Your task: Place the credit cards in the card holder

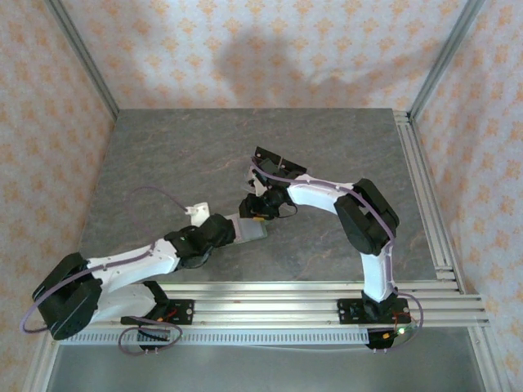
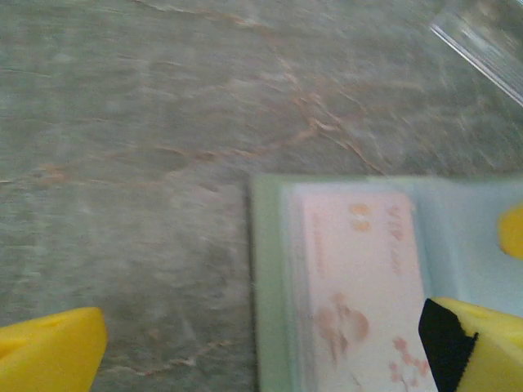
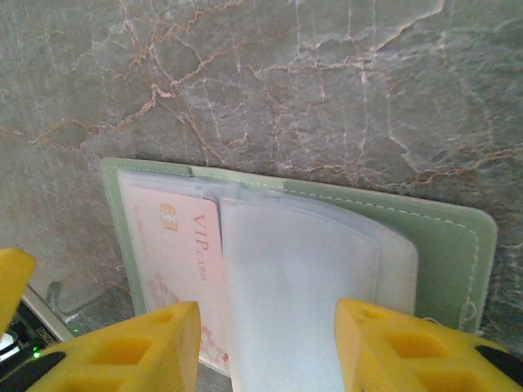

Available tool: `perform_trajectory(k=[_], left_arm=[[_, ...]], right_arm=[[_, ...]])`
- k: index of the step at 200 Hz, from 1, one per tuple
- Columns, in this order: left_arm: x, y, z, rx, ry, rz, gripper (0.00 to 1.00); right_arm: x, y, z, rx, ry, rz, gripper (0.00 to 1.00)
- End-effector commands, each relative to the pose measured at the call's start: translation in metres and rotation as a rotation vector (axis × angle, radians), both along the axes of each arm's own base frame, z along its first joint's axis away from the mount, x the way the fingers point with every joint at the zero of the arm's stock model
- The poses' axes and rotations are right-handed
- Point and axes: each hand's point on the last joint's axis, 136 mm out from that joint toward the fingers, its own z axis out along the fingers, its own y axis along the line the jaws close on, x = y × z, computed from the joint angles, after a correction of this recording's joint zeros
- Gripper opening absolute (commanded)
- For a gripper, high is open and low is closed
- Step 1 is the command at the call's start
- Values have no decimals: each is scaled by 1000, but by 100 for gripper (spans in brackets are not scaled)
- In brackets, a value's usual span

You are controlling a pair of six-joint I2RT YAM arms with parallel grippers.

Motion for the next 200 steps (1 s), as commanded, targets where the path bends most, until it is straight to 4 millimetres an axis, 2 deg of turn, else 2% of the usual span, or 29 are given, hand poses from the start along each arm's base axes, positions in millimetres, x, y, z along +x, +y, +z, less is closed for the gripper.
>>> perform_trajectory(k=[1,34,68,102,133,161,181,200], left_arm=[[-3,19,-2,-20,55,55,100],[8,14,3,-129,45,39,100],[22,6,5,-289,23,37,100],[31,3,5,-329,26,47,100],[35,1,5,-343,23,51,100],[37,-5,4,-363,29,29,100],[38,-10,2,-379,32,10,100],[41,-14,1,-390,29,-2,100]], right_arm=[[7,-9,27,-12,-89,-7,47],[-4,-5,33,6,-80,20,45],[-28,19,26,24,-49,106,31],[-43,32,11,17,-16,160,22],[-44,23,-4,-44,-15,169,20],[-38,-2,-21,-145,-32,144,19],[-33,-16,-26,-157,-34,103,19],[-31,-19,-26,-132,-31,66,18]])
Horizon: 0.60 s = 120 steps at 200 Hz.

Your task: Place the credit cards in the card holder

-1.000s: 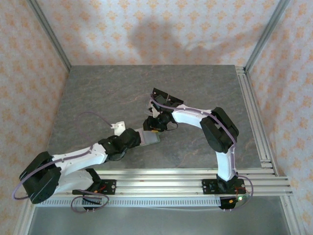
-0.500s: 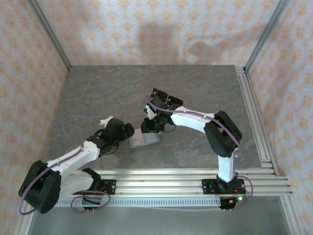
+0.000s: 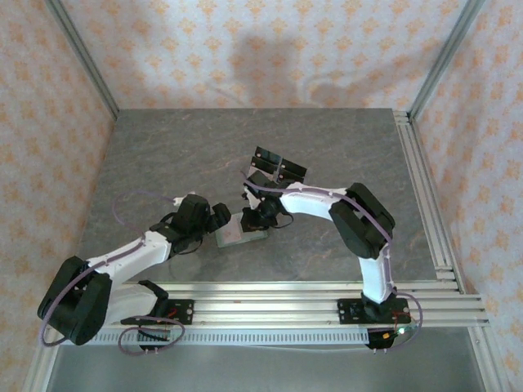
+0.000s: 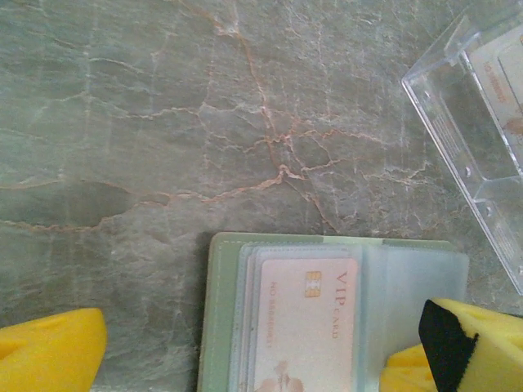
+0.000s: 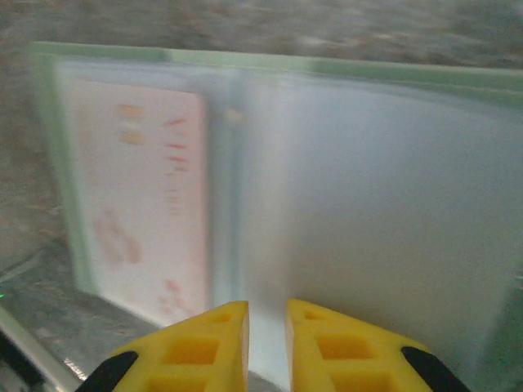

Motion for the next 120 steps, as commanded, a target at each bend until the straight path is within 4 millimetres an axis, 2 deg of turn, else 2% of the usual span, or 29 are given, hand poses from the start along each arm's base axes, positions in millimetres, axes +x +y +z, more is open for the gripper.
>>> perform_trajectory(k=[1,47,120], left_arm=[[9,-7,5,-38,-31,-15,100],[18,-16,2,-66,-55,-35,100],[26,-27,-12,-112,-50,-44,100]], right_arm=[[6,-16,0,-24,-28,-49,18],[4,-19,-15,-10,7,-86,18],[4,-18,-17,4,19,-97,17]])
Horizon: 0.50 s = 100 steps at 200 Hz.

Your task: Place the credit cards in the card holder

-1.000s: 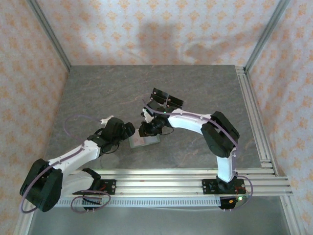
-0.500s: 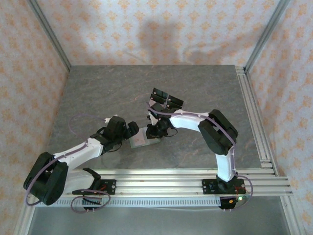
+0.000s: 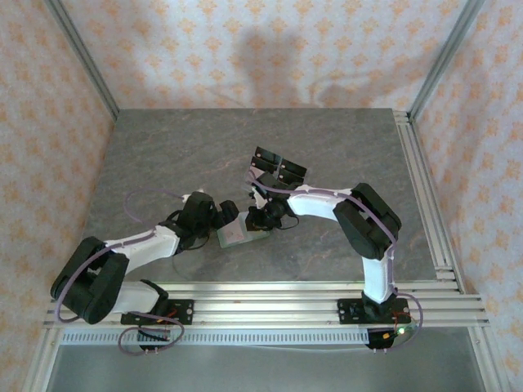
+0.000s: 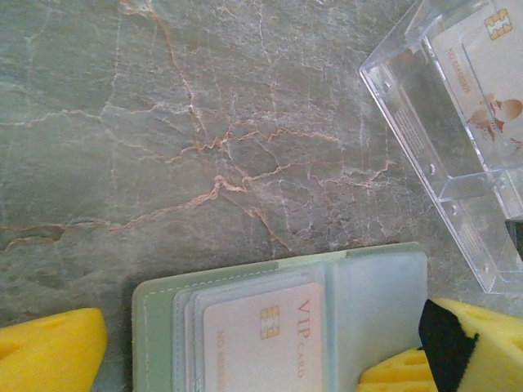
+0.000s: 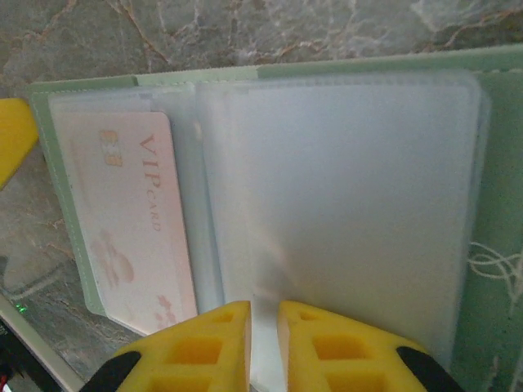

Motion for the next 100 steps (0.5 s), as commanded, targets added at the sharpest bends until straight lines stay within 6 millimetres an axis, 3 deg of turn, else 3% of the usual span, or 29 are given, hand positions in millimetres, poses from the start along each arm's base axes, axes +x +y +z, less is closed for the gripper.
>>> perform_trajectory(k=[1,50,100], left_arm=[[6,-3,-1,-36,-22,7,100],[8,-17,0,-75,-35,-21,100],[10,-35,21,-98,-82,-58,100]], right_arm=[[-1,-14,-17,-57,13,-30,17],[-3,-13,-20,-53,22,-33,17],[-5,-14,-22,-53,29,-33,17]])
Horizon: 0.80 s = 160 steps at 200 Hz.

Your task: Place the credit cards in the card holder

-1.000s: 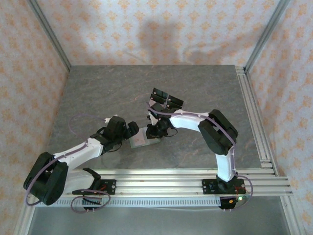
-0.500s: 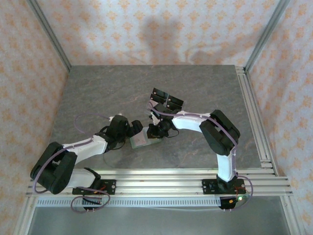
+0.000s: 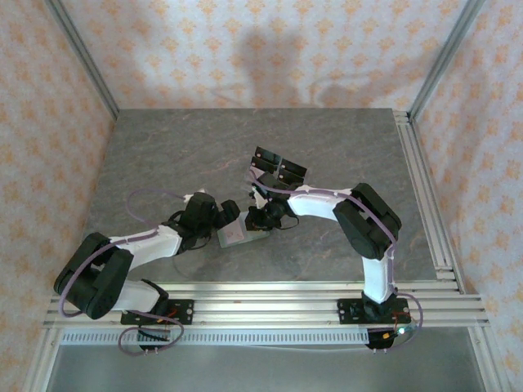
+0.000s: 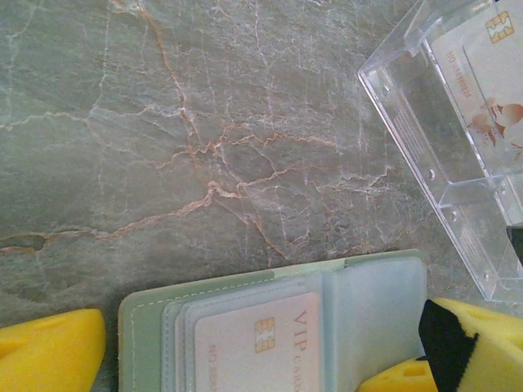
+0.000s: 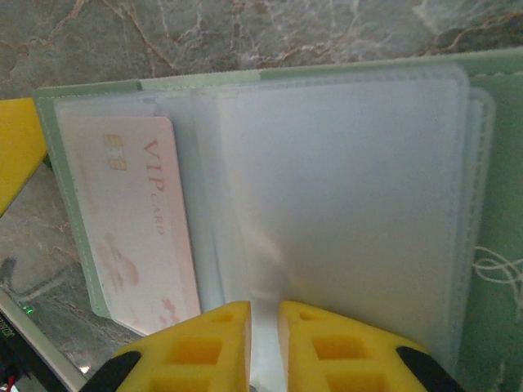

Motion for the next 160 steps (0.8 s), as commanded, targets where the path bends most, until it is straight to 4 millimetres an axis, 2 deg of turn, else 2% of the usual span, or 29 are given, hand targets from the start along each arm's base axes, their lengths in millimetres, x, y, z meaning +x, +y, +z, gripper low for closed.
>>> perform_trajectory(k=[1,63,84,102,133,160], left_arm=[[9,-29,24,-90,-72,-59,100],[10,-35,46,-109,-118,-60,100],[11,-36,53,-118,-130,-56,100],[13,-38,61,-128,-142,-56,100],[17,-48,71,-142,-158,-68,100],[22,-61,76,-153,-165,-82,100]], right_arm=[[-5,-15,-22,-66,24,-26,17],[-6,-15,-21,-55,30,-28,17],[-2,-16,-10,-44,5,-35,18],[7,-20,10,-24,-30,-59,25],[23,-44,51,-4,-102,-129,29],[27,-87,62,-65,-131,-230,29]])
